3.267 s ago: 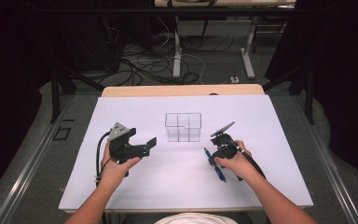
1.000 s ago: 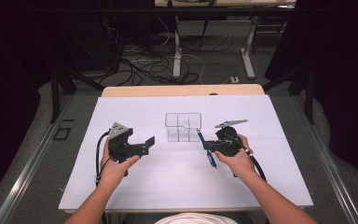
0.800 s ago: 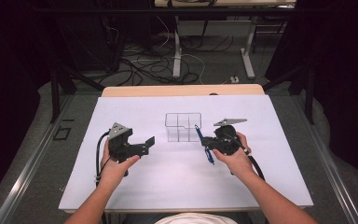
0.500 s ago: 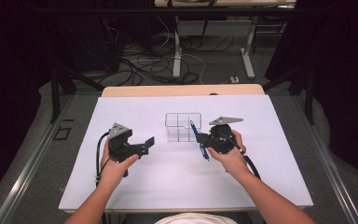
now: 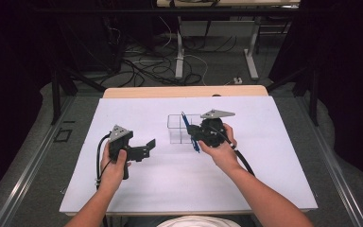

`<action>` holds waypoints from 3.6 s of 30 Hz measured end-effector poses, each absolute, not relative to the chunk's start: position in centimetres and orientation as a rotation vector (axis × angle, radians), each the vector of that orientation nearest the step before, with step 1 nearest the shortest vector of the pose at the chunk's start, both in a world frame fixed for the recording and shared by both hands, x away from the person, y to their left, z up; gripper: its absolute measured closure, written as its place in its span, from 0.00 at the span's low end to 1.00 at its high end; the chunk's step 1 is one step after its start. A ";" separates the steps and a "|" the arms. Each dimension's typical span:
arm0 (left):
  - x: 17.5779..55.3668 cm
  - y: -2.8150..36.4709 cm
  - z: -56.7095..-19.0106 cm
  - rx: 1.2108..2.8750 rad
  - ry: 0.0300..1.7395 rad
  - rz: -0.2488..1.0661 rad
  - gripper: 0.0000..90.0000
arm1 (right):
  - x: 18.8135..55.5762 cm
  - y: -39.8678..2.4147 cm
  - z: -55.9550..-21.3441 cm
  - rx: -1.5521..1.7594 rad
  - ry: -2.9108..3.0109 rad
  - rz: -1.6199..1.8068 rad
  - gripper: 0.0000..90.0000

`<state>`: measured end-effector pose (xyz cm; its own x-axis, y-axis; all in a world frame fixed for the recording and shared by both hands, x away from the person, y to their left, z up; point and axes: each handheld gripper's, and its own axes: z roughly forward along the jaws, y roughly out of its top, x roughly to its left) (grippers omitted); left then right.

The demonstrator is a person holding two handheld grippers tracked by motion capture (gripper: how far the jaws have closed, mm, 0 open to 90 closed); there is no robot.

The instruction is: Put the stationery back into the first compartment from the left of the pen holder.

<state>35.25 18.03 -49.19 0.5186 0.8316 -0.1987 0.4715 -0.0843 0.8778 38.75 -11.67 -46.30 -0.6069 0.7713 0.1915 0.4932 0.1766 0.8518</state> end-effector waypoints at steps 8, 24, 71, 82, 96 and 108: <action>35.2 18.1 -49.2 1.729 1.095 0.444 0.00 | 39.9 -10.1 -44.5 1.185 2.132 1.421 0.89; 35.2 18.3 -49.1 1.724 1.103 0.447 0.00 | 42.6 -7.7 -42.0 1.178 2.070 1.413 0.89; 35.5 18.6 -49.3 1.716 1.113 0.440 0.00 | 47.1 -3.7 -45.2 1.250 2.092 1.289 0.89; 35.4 18.5 -49.2 1.723 1.105 0.443 0.00 | 46.9 -4.0 -46.0 1.261 2.120 1.272 0.88; 35.3 18.4 -49.3 1.731 1.105 0.444 0.00 | 45.8 -6.0 -45.3 1.231 2.100 1.340 0.55; 35.4 18.4 -49.3 1.736 1.105 0.456 0.00 | 44.4 -9.8 -45.3 1.225 2.103 1.323 0.43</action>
